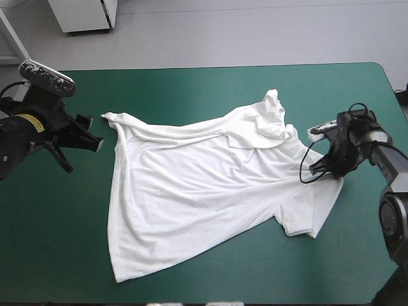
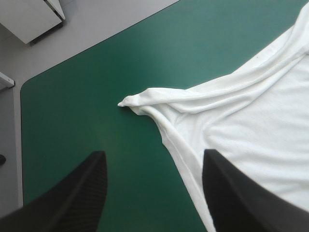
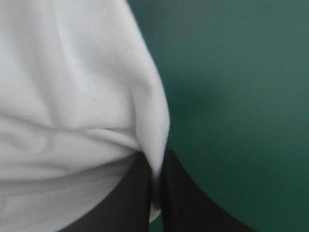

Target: Fold the cloth

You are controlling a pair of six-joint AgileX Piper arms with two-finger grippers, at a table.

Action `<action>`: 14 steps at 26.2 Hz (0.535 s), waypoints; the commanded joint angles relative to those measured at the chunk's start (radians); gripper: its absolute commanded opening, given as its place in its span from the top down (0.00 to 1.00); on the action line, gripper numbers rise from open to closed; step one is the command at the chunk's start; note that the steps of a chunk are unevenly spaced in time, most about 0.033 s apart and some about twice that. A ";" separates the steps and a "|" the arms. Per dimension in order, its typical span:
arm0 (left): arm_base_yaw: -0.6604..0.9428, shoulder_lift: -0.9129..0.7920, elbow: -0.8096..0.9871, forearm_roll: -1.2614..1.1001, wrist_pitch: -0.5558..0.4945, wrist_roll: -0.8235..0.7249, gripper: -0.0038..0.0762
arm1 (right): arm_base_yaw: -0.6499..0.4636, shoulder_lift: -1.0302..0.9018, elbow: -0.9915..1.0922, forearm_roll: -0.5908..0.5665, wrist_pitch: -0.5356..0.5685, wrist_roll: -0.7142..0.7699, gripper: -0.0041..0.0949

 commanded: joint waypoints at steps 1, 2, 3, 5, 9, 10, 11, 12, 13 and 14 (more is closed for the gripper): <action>-0.006 -0.018 -0.020 0.010 -0.059 -0.010 0.41 | -0.066 -0.035 -0.124 -0.043 -0.014 -0.012 0.97; -0.006 -0.014 -0.020 0.010 -0.059 -0.010 0.41 | -0.083 -0.028 -0.156 -0.043 -0.014 -0.012 0.97; -0.006 -0.012 -0.020 0.010 -0.059 -0.010 0.41 | -0.097 -0.021 -0.183 -0.043 -0.016 -0.012 0.97; -0.006 -0.002 -0.020 0.008 -0.059 -0.014 0.41 | -0.131 0.001 -0.249 -0.032 -0.016 -0.012 0.97; -0.006 0.036 -0.020 0.008 -0.064 -0.014 0.41 | -0.221 0.094 -0.432 0.022 -0.015 -0.009 0.97; -0.006 0.039 -0.020 0.008 -0.066 -0.014 0.41 | -0.231 0.108 -0.462 0.027 -0.015 -0.009 0.97; -0.006 0.049 -0.020 0.008 -0.066 -0.014 0.41 | -0.243 0.126 -0.489 0.029 -0.015 -0.009 0.97; -0.006 0.050 -0.020 0.008 -0.068 -0.014 0.41 | -0.254 0.144 -0.514 0.029 -0.015 -0.009 0.97; -0.006 0.057 -0.020 0.008 -0.070 -0.014 0.42 | -0.265 0.159 -0.532 0.029 -0.017 -0.008 0.97; -0.006 0.058 -0.020 0.008 -0.076 -0.014 0.41 | -0.277 0.176 -0.553 0.032 -0.018 -0.008 0.97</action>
